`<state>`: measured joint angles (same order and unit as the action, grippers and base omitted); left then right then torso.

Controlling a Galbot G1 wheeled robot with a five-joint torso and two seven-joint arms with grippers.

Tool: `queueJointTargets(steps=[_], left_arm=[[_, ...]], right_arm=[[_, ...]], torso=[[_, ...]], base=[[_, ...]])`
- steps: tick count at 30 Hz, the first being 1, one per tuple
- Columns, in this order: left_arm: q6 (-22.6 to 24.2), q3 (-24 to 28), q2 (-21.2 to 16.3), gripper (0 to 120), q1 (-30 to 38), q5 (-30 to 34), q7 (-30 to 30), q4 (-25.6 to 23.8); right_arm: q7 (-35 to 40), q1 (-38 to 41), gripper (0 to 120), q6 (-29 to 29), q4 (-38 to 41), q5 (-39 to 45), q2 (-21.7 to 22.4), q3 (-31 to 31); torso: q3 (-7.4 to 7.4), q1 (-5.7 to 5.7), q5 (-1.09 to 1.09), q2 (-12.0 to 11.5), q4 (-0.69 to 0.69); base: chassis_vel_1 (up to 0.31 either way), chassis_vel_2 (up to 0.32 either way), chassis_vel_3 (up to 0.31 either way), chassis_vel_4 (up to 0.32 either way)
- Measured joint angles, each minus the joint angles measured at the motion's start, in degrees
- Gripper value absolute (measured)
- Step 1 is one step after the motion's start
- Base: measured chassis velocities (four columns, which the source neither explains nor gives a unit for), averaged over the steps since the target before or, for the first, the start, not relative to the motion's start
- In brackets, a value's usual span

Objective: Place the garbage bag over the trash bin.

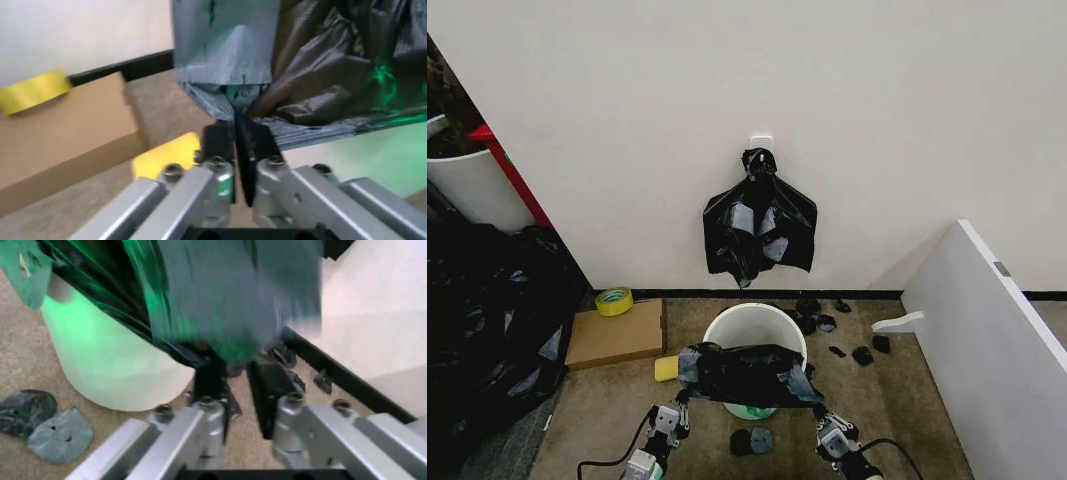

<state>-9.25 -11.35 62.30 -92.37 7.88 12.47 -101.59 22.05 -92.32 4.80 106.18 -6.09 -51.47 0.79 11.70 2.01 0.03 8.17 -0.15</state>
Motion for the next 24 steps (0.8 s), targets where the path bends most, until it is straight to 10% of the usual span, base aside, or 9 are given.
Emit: queueJointTargets(steps=[11, 24], left_arm=[[6.55, -0.58, -4.67, 41, -4.72, 0.28, 7.45, -9.18], [7.13, -4.72, -9.31, 91, -12.31, -7.34, 10.36, -14.70]], right_arm=[[-1.27, -3.36, 48, 2.74, 4.03, 1.87, 3.93, -0.96], [-9.54, -4.97, 96, 25.00, -1.14, -11.39, 8.02, -6.91]], torso=[[0.00, 0.00, 0.00, 0.00, 0.00], [0.00, 0.00, 0.01, 0.00, 0.00]], base=[[0.000, 0.000, 0.000, 0.000], [0.000, 0.000, 0.000, 0.000]])
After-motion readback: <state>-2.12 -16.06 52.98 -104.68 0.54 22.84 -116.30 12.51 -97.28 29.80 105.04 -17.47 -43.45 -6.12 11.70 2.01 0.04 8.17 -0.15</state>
